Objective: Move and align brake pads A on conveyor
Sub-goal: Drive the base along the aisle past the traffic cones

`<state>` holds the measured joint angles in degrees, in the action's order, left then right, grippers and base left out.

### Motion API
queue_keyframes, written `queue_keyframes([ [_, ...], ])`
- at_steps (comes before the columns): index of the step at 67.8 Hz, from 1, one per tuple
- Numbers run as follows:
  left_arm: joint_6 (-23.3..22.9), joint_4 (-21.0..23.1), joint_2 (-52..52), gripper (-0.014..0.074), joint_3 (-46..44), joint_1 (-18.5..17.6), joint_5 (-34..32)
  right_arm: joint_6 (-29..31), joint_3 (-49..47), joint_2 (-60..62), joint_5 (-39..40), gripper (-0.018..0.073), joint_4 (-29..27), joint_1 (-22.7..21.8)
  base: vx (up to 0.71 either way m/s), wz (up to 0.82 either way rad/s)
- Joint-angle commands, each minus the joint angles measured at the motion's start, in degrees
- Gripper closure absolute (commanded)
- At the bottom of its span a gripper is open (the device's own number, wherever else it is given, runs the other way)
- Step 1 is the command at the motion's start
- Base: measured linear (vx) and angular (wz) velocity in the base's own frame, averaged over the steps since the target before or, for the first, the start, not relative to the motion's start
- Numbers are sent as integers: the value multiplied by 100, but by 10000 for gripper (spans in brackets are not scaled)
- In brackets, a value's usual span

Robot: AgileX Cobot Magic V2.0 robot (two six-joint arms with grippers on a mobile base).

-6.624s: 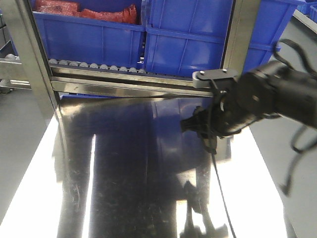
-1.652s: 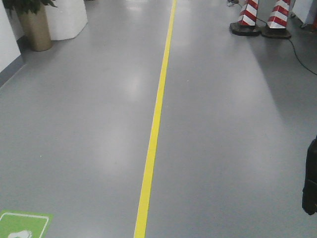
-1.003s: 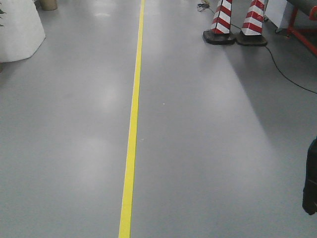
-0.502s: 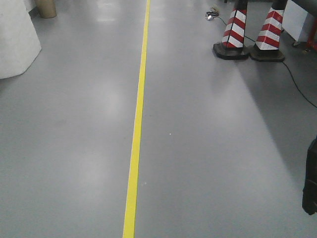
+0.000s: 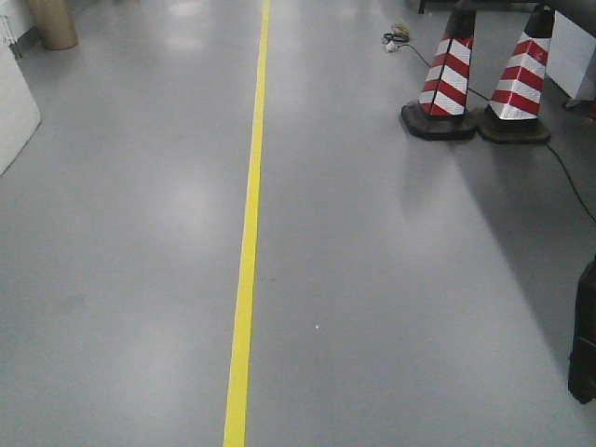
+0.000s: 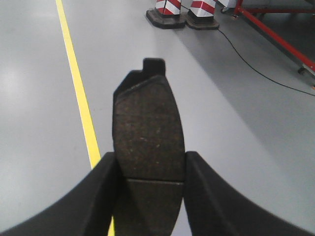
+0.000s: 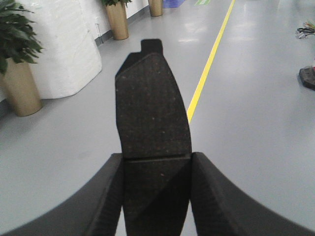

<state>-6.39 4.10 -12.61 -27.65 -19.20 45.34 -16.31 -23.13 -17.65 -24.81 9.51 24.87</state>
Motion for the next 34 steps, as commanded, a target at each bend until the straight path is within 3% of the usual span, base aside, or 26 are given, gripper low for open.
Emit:
queue_keyframes([
  [1, -49, 51, -89, 603, -154, -16, -533, 16, -184, -38, 564, 564, 76, -27, 78, -5],
  [34, -49, 51, -89, 603, -154, -16, -527, 16, -184, -38, 564, 564, 76, -27, 80, -1],
])
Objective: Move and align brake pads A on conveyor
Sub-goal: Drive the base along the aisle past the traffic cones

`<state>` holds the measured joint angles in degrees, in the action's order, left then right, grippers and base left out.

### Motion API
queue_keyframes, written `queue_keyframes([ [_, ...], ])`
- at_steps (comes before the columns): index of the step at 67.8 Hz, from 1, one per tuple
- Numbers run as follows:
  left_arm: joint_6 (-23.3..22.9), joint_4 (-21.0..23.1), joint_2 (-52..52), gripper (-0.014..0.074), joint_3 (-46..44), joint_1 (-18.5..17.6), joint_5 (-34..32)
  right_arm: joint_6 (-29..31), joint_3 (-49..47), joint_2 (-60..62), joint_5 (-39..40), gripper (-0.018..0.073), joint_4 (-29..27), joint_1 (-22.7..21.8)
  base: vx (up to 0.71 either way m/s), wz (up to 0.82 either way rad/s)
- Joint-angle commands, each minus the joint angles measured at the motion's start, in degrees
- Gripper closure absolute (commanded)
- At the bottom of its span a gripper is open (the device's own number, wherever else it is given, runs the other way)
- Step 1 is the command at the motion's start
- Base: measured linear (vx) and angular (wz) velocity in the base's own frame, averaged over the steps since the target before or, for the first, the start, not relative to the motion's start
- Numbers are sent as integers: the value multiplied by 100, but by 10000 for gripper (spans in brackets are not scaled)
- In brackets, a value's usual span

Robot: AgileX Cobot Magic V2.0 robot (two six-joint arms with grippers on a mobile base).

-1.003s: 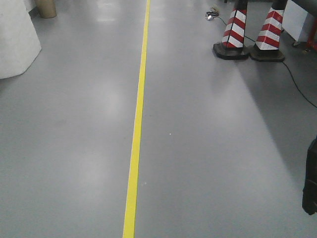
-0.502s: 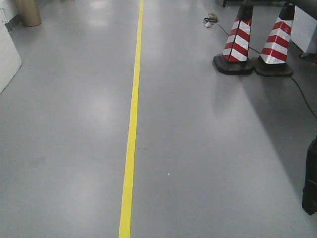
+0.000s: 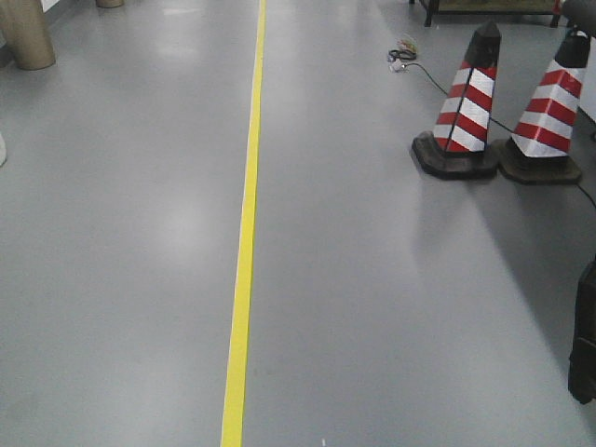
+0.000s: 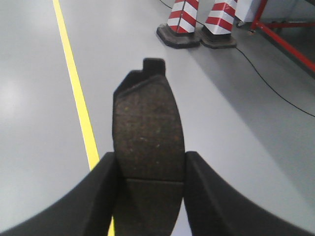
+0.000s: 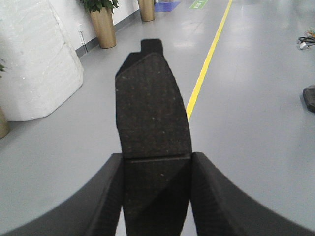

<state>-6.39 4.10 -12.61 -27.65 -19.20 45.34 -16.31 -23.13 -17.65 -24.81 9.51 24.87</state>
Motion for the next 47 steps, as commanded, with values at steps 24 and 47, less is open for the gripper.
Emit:
queue_keyframes([
  [24, -49, 52, -89, 603, -154, -16, -527, 16, -184, -38, 564, 564, 76, -27, 80, 2],
  [47, -49, 52, -89, 603, -154, -16, -527, 16, -184, -38, 564, 564, 76, -27, 77, -6],
])
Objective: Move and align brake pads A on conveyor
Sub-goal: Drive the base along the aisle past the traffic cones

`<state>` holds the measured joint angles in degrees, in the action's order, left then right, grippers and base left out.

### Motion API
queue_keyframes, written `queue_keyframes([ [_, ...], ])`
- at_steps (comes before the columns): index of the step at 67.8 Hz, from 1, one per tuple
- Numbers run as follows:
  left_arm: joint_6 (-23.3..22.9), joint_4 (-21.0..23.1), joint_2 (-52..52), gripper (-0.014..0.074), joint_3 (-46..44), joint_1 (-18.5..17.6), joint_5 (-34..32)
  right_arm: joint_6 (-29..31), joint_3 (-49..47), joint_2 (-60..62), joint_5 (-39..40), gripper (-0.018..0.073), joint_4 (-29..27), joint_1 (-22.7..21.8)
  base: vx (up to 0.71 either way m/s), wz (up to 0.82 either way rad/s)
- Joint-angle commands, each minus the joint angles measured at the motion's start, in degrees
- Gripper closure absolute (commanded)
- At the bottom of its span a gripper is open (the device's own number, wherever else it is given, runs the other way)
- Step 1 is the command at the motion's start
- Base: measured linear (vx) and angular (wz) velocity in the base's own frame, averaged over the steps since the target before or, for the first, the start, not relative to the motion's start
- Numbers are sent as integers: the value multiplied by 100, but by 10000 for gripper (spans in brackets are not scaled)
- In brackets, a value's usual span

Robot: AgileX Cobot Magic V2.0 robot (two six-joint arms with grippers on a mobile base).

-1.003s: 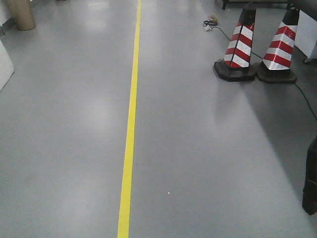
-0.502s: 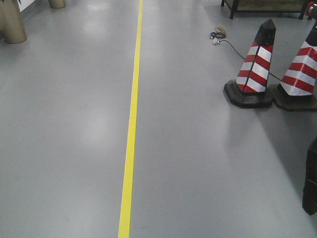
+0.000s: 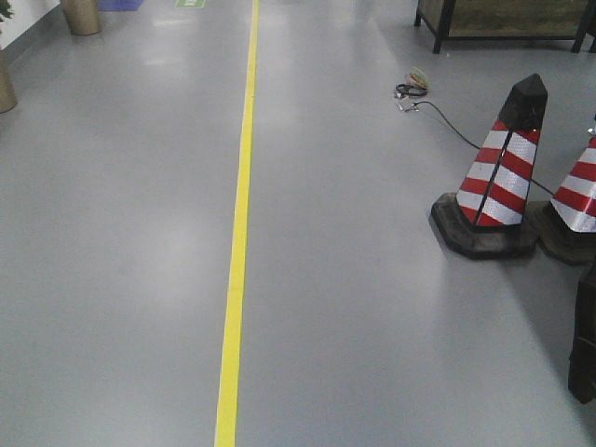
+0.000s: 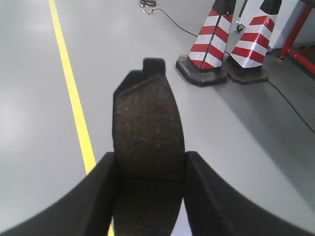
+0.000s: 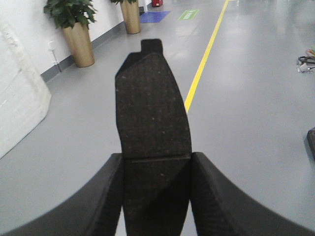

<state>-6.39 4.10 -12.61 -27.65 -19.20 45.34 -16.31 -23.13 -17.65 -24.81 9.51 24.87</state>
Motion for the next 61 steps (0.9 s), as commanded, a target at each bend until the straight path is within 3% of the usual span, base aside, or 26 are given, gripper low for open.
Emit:
queue_keyframes([
  [1, -49, 52, -89, 603, -154, -16, -527, 16, -184, -38, 564, 564, 76, -27, 75, -12],
  [61, -49, 52, -89, 603, -154, -16, -533, 16, -184, -38, 564, 564, 76, -27, 67, -3],
])
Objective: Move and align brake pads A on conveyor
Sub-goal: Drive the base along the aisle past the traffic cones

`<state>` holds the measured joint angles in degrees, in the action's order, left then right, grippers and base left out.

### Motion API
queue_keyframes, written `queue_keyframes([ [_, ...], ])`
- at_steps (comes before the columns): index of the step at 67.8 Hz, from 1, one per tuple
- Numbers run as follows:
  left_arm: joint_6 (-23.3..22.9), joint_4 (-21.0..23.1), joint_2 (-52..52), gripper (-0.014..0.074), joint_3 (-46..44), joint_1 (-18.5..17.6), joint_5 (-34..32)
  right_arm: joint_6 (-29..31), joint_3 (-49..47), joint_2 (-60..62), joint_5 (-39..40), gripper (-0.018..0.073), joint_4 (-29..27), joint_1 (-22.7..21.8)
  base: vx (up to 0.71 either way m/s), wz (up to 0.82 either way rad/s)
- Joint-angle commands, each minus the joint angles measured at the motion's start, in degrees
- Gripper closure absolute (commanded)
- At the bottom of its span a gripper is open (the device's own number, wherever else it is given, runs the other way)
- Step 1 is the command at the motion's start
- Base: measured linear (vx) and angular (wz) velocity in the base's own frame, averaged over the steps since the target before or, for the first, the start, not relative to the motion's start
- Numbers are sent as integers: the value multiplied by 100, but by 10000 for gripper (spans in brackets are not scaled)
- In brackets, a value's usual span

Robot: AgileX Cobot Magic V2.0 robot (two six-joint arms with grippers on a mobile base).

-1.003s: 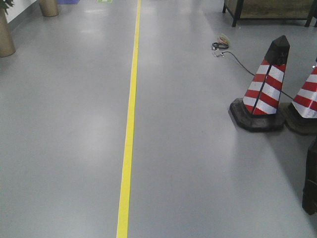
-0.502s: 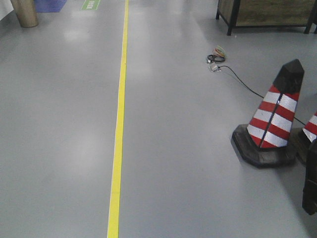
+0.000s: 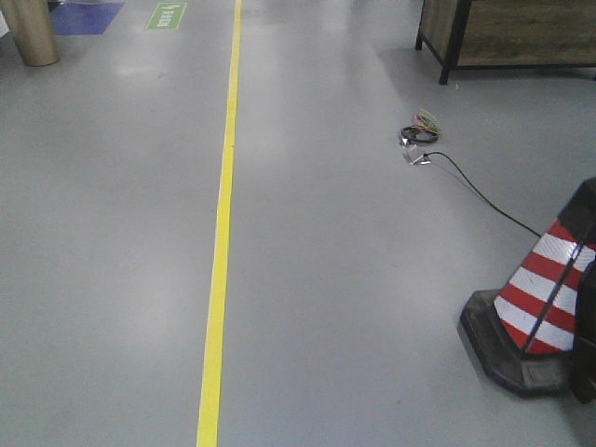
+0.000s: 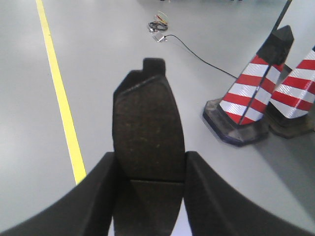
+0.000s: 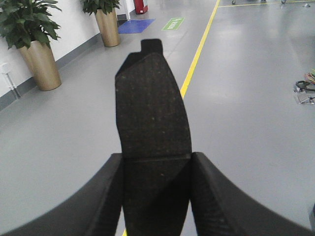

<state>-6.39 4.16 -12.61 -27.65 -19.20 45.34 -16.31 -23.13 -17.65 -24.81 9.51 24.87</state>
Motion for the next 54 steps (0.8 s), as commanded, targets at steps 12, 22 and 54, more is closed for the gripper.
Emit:
queue_keyframes([
  [12, -49, 46, -89, 603, -154, -16, -533, 16, -184, -38, 564, 564, 76, -27, 52, -3],
  [22, -49, 46, -89, 603, -154, -16, -533, 16, -184, -38, 564, 564, 76, -27, 47, -4],
  [54, -49, 46, -89, 603, -154, -16, -525, 16, -184, -38, 564, 564, 76, -22, 35, -45],
])
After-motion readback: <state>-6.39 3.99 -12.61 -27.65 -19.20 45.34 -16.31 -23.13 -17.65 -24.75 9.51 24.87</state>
